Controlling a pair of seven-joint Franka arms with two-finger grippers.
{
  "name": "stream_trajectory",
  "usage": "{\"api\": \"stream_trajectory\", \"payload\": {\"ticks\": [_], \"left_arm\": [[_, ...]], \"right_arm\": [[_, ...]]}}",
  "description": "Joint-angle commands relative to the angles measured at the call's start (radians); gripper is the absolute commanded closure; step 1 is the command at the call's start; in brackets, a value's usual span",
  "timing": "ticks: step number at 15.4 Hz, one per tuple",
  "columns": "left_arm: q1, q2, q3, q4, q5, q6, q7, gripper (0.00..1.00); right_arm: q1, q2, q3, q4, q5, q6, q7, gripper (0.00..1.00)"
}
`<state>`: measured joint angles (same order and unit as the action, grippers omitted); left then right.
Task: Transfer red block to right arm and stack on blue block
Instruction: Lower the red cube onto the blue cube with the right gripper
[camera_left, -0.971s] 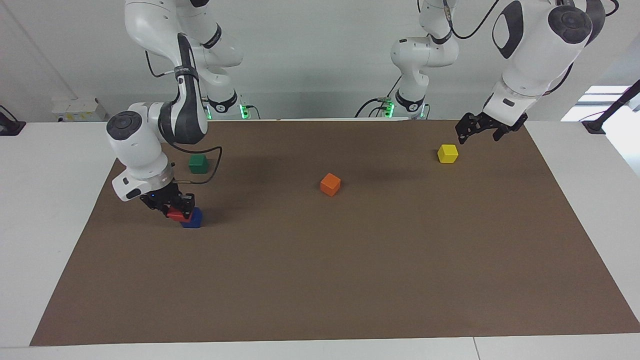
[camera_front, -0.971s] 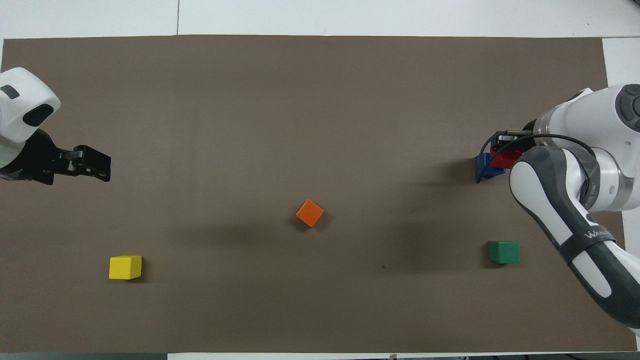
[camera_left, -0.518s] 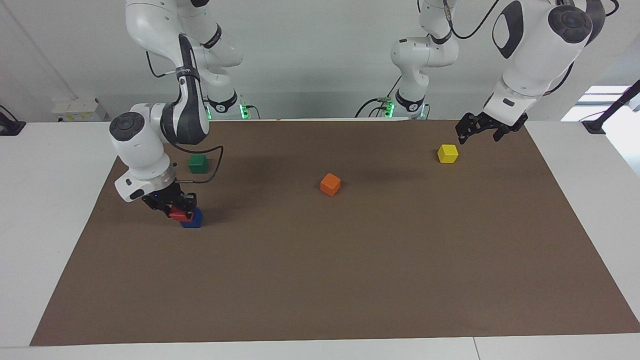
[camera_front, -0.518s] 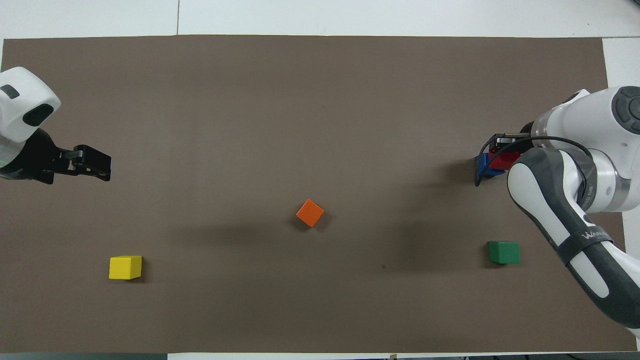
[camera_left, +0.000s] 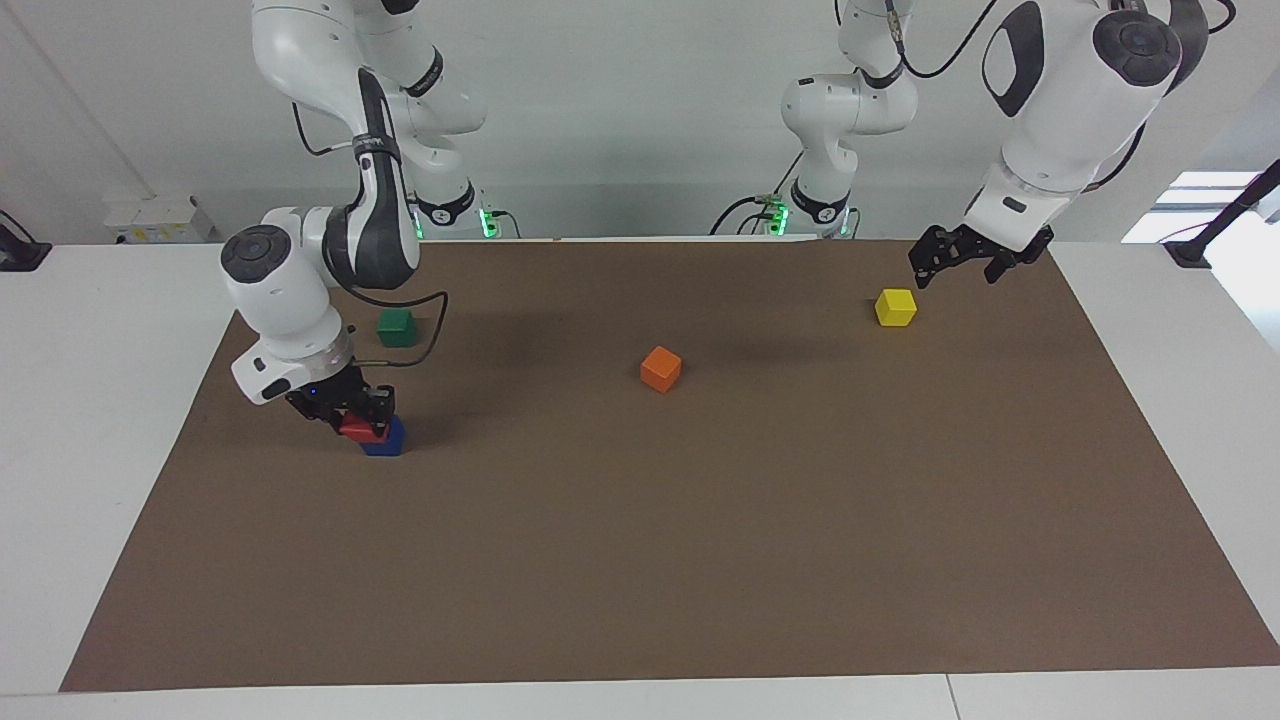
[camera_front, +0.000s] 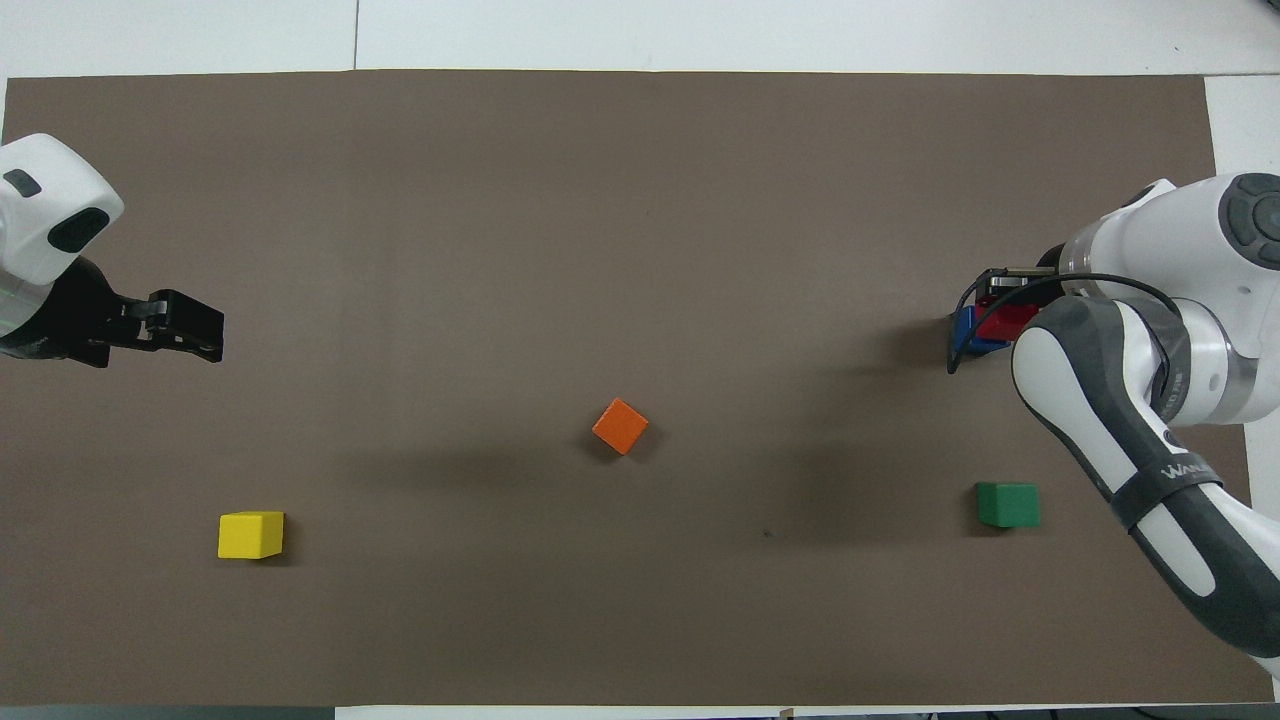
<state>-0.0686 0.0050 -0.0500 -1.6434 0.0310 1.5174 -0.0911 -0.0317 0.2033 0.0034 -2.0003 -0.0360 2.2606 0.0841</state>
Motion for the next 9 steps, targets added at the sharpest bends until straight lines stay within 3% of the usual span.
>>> {"api": "stream_trajectory", "payload": {"ticks": [1, 9], "left_arm": [[-0.013, -0.013, 0.015, -0.018, -0.011, 0.018, 0.005, 0.0], [-0.013, -0.014, 0.015, -0.018, -0.011, 0.015, 0.002, 0.0]], "right_arm": [[-0.005, -0.018, 0.006, -0.034, -0.024, 0.025, -0.009, 1.0], [-0.007, -0.021, 0.006, -0.04, -0.024, 0.023, -0.012, 1.0]]}}
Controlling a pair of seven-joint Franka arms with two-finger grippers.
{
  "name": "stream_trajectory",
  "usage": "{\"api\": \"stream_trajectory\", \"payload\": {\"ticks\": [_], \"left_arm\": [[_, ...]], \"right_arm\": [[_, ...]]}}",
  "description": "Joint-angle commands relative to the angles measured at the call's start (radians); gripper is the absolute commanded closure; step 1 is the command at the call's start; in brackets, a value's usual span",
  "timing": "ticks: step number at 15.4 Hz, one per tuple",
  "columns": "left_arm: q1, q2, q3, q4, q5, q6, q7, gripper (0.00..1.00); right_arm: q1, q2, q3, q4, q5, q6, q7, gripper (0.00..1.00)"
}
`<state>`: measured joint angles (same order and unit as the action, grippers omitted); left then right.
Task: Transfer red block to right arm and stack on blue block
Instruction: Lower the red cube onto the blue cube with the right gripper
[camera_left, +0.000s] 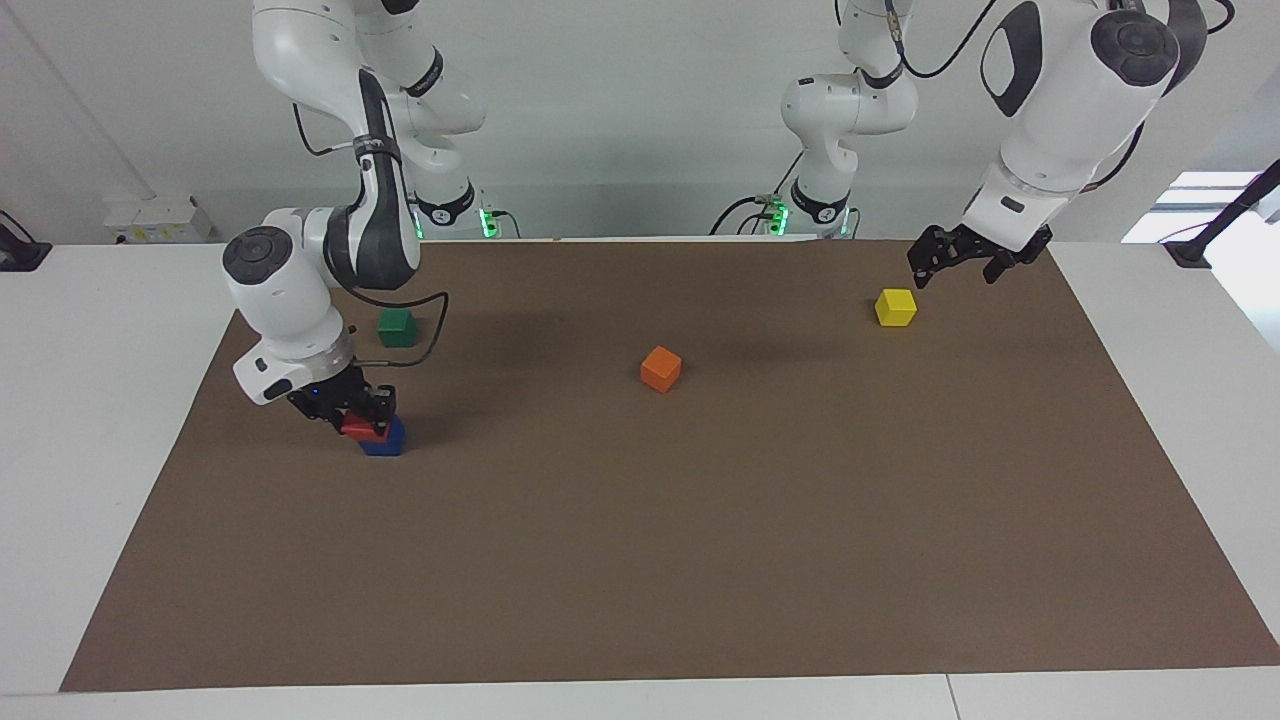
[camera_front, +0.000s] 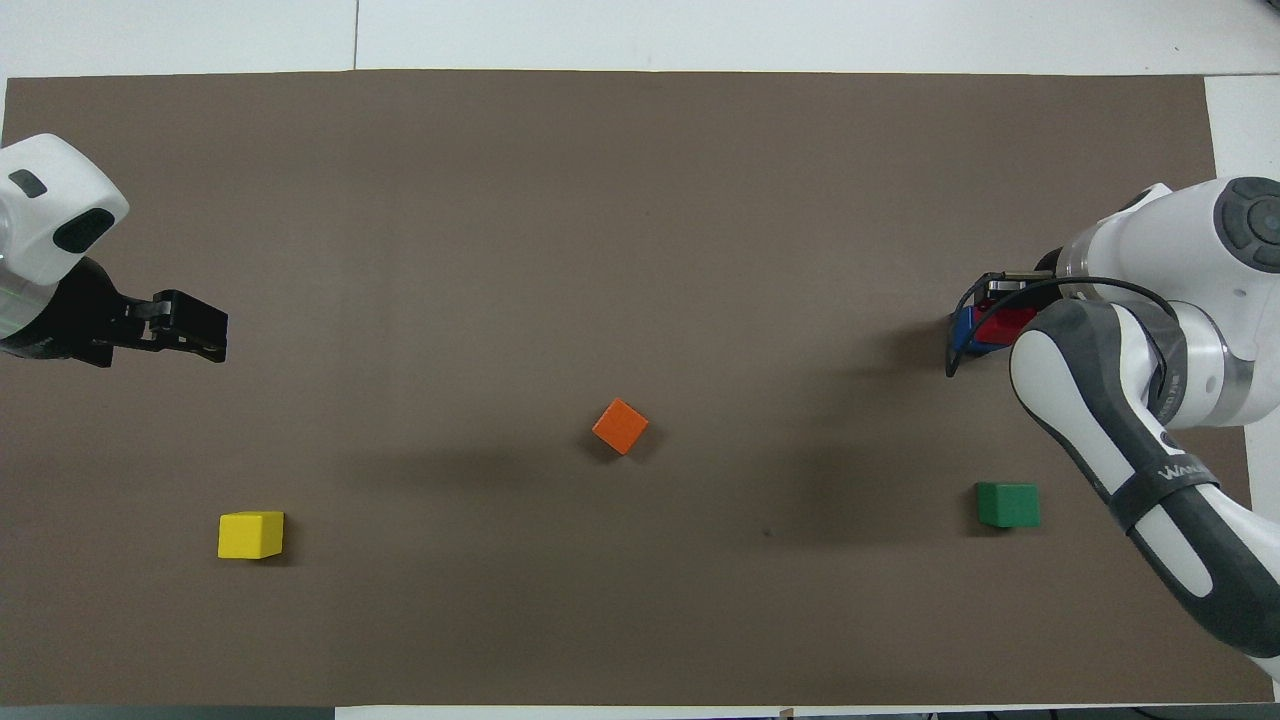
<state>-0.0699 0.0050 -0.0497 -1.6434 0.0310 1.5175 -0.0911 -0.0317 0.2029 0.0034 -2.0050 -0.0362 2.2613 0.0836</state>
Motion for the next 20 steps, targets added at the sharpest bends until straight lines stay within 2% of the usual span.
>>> {"api": "stream_trajectory", "payload": {"ticks": [1, 2, 7, 8, 16, 20], "left_arm": [[-0.011, -0.014, 0.014, -0.018, -0.011, 0.015, 0.002, 0.0], [-0.011, -0.014, 0.014, -0.018, -0.011, 0.015, 0.002, 0.0], [-0.011, -0.016, 0.014, -0.018, -0.011, 0.015, 0.002, 0.0], [-0.011, -0.016, 0.016, -0.018, -0.011, 0.015, 0.002, 0.0], [-0.011, -0.014, 0.016, -0.018, -0.011, 0.013, 0.002, 0.0], [-0.011, -0.014, 0.014, -0.018, -0.011, 0.013, 0.002, 0.0]], "right_arm": [[-0.007, -0.019, 0.006, -0.035, -0.024, 0.023, -0.011, 1.0], [-0.007, -0.019, 0.006, -0.034, -0.024, 0.023, -0.01, 0.93], [-0.007, -0.019, 0.006, -0.032, -0.024, 0.021, -0.008, 0.08], [-0.007, -0.019, 0.006, -0.032, -0.024, 0.02, -0.008, 0.0], [-0.005, -0.014, 0.006, -0.012, -0.022, 0.004, -0.008, 0.0], [-0.004, -0.014, 0.009, 0.055, -0.002, -0.066, -0.005, 0.0]]}}
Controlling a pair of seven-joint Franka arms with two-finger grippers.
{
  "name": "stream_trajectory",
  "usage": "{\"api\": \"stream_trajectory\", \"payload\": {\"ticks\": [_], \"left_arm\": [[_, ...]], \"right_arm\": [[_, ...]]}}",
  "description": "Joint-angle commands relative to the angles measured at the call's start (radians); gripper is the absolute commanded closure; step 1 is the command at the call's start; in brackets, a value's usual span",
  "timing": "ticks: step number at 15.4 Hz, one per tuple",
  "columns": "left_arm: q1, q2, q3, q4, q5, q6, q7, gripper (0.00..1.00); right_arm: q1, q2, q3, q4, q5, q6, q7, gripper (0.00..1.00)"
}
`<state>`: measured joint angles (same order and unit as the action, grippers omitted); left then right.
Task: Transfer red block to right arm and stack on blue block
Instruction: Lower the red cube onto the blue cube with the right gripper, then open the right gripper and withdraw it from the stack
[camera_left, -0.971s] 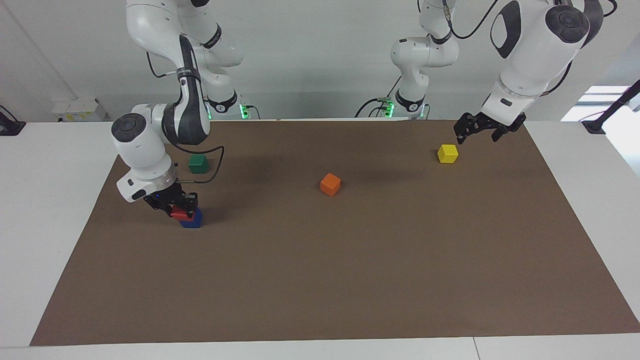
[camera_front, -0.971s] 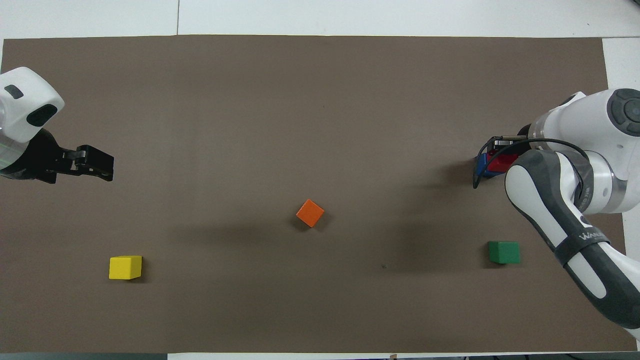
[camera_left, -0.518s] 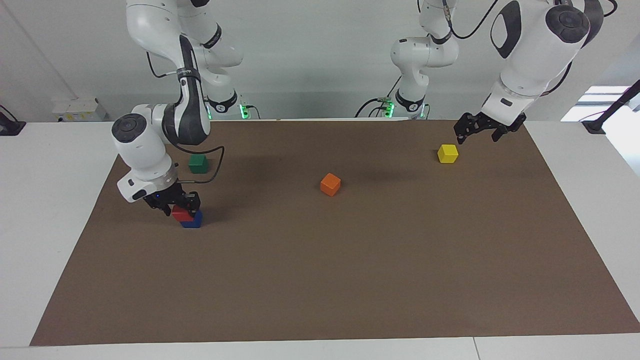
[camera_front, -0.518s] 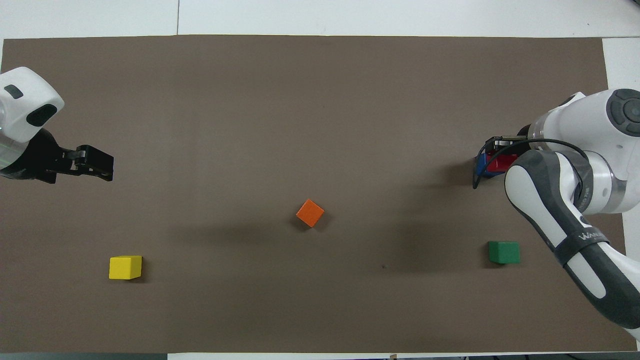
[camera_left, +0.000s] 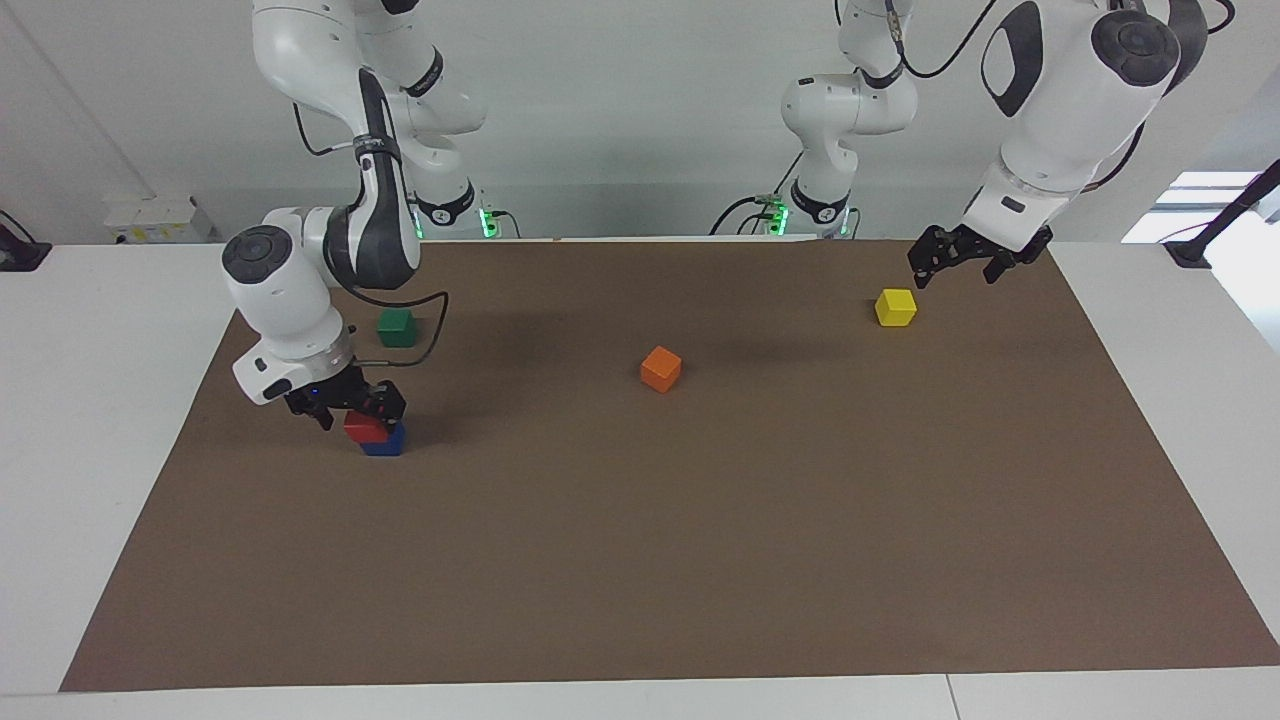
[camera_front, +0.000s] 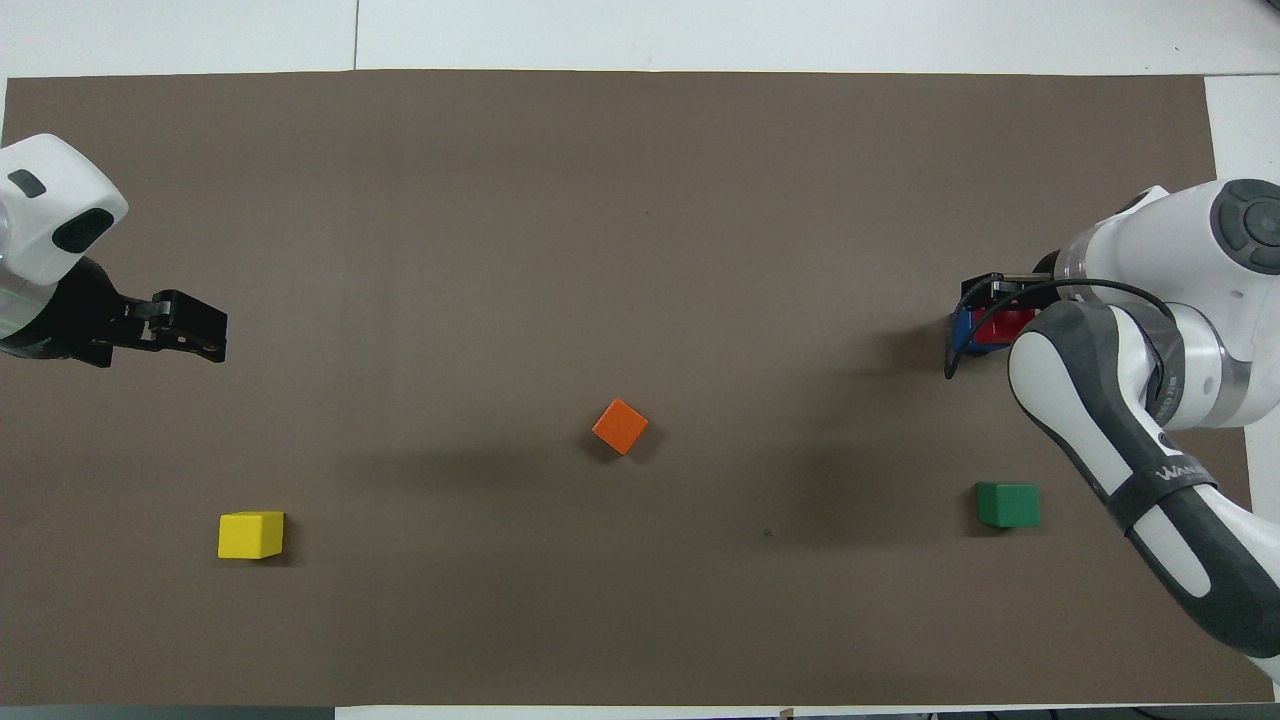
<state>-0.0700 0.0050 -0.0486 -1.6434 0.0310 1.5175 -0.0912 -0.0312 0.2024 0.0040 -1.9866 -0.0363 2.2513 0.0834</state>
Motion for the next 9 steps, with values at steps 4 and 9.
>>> {"api": "stream_trajectory", "payload": {"ticks": [4, 9], "left_arm": [[-0.011, -0.014, 0.015, -0.015, -0.011, 0.015, 0.002, 0.0], [-0.011, -0.014, 0.015, -0.013, -0.011, 0.015, 0.002, 0.0]], "right_arm": [[-0.003, -0.043, 0.017, 0.156, 0.01, -0.247, -0.01, 0.0], [-0.001, -0.151, 0.028, 0.226, 0.033, -0.455, -0.025, 0.0]]}}
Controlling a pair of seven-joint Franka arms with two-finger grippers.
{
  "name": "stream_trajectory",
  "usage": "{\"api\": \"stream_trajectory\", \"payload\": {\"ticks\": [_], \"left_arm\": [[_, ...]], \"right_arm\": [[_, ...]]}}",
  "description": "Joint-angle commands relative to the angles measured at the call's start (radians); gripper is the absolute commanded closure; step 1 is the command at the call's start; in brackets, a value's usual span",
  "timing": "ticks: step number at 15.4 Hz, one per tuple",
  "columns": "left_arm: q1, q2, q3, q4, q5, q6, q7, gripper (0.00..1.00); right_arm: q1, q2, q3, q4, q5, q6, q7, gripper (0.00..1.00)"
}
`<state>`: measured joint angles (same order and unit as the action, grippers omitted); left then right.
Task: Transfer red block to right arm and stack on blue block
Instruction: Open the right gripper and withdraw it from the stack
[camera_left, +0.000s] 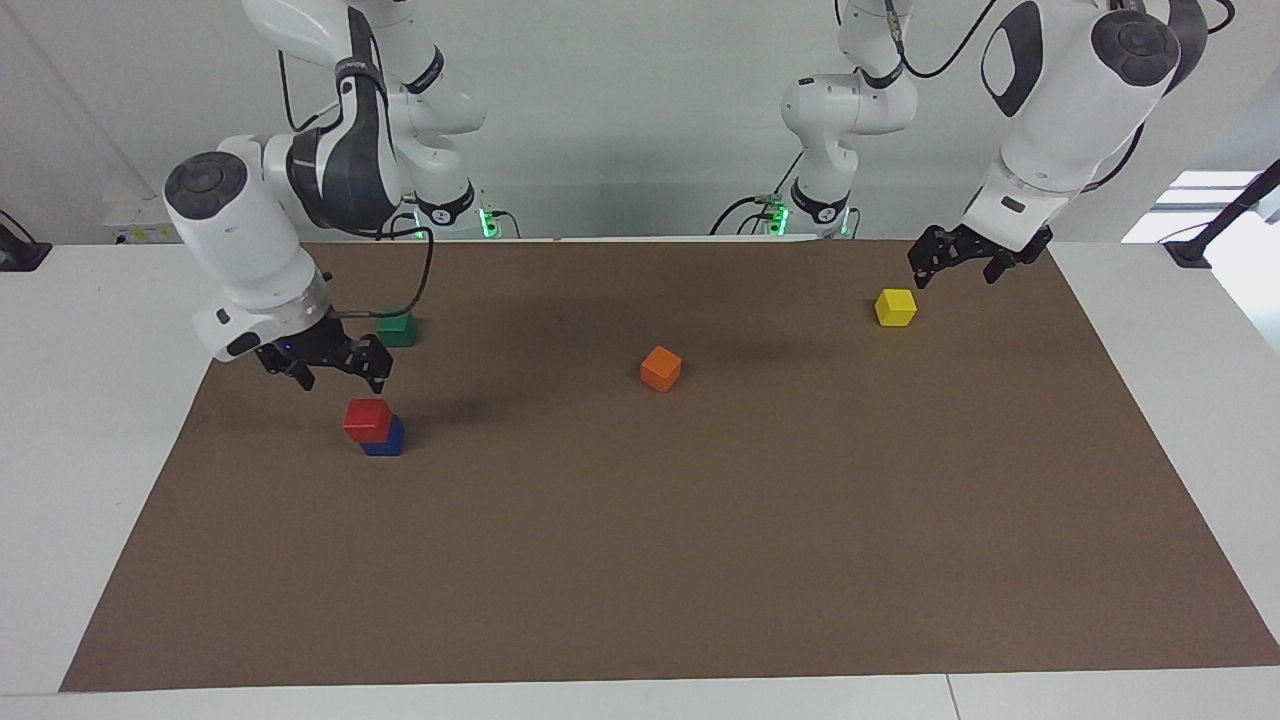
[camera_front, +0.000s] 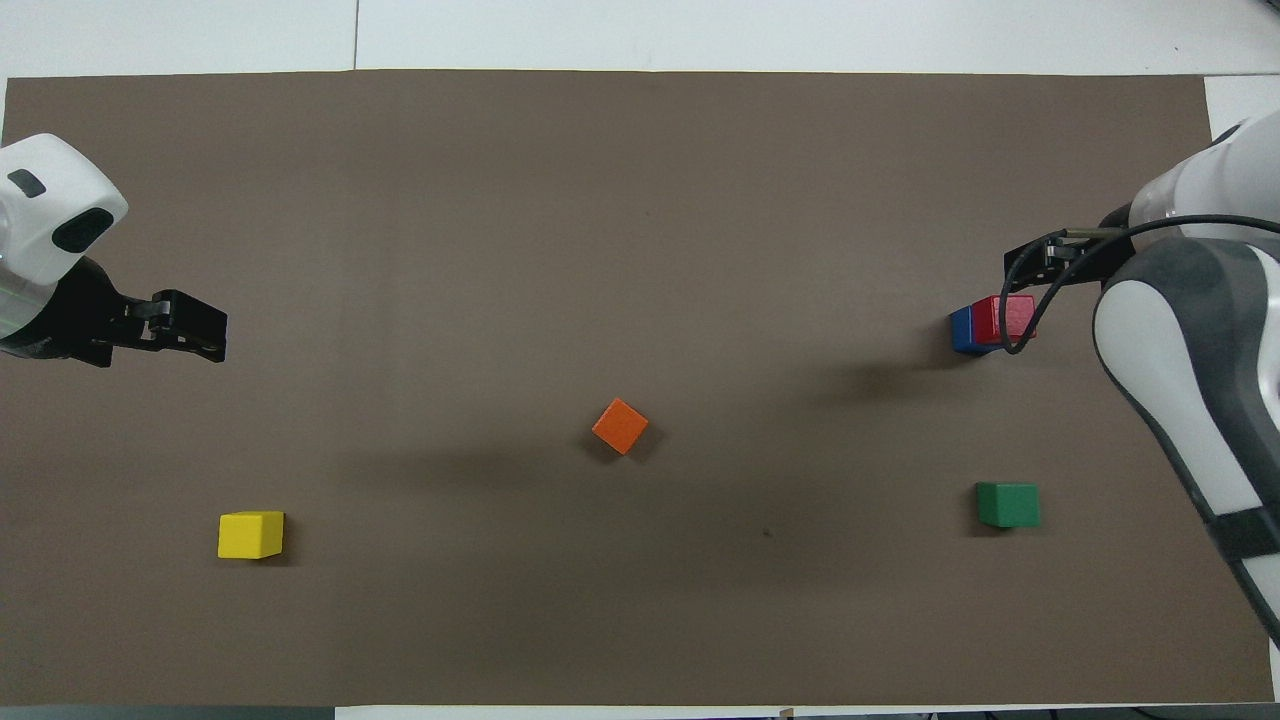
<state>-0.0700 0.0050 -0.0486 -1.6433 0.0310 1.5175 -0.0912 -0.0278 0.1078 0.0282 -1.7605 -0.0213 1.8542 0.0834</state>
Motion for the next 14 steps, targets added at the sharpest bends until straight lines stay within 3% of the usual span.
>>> {"api": "stream_trajectory", "payload": {"ticks": [1, 6, 14], "left_arm": [[-0.011, -0.016, 0.015, -0.013, -0.011, 0.015, 0.002, 0.0], [-0.011, -0.014, 0.015, -0.013, -0.011, 0.015, 0.002, 0.0], [-0.011, -0.014, 0.016, -0.013, -0.011, 0.015, 0.002, 0.0]], "right_arm": [[-0.004, -0.08, 0.003, 0.006, 0.02, -0.091, -0.028, 0.0], [-0.012, -0.116, 0.001, 0.119, 0.038, -0.289, -0.03, 0.0], [-0.04, -0.116, -0.011, 0.128, 0.032, -0.257, -0.073, 0.0]]}}
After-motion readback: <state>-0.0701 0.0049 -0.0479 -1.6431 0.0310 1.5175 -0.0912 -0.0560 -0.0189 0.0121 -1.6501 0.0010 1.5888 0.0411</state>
